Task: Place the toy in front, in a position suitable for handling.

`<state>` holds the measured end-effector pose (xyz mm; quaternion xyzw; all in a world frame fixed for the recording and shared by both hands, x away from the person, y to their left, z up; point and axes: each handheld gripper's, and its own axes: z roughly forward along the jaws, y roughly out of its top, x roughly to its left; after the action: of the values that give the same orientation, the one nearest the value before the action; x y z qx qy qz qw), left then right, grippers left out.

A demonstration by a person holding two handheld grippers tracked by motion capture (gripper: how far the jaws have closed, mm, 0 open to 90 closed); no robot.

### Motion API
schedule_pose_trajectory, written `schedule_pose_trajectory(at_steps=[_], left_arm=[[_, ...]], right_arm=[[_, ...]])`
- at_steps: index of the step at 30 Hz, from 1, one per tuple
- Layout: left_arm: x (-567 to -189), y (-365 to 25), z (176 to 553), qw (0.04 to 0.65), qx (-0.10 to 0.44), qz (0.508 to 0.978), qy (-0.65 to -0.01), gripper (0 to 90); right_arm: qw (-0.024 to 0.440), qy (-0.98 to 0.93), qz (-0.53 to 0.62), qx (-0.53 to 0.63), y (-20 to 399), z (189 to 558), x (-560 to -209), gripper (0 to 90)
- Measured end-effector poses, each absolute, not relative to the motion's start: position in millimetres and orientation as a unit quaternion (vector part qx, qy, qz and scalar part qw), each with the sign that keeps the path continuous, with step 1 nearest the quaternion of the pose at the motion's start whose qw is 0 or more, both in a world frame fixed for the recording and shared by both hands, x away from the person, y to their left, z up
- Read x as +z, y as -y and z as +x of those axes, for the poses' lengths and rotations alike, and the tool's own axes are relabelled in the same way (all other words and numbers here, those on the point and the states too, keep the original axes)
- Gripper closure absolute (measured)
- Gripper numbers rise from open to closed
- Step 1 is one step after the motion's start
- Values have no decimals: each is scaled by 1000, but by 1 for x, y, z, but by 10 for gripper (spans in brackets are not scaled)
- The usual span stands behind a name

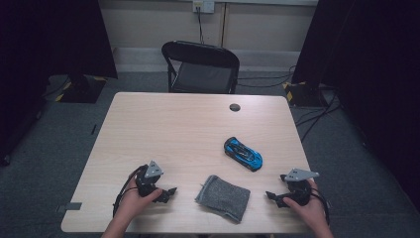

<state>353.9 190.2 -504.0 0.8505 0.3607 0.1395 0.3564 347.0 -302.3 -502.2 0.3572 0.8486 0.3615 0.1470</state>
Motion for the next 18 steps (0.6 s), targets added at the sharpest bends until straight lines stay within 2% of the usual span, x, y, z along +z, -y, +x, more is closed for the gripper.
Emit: schedule_pose_trajectory(at_steps=[6,11,18], left_arm=[[-504,-190,354,357,140,850,-361,23],[-504,-190,354,357,140,850,-361,22],[-504,-190,354,357,138,850,-362,20]], right_arm=[[143,-850,353,363,303,348,-502,98],[142,-852,354,358,305,350,-500,148],[147,-858,351,346,304,355,-495,149]])
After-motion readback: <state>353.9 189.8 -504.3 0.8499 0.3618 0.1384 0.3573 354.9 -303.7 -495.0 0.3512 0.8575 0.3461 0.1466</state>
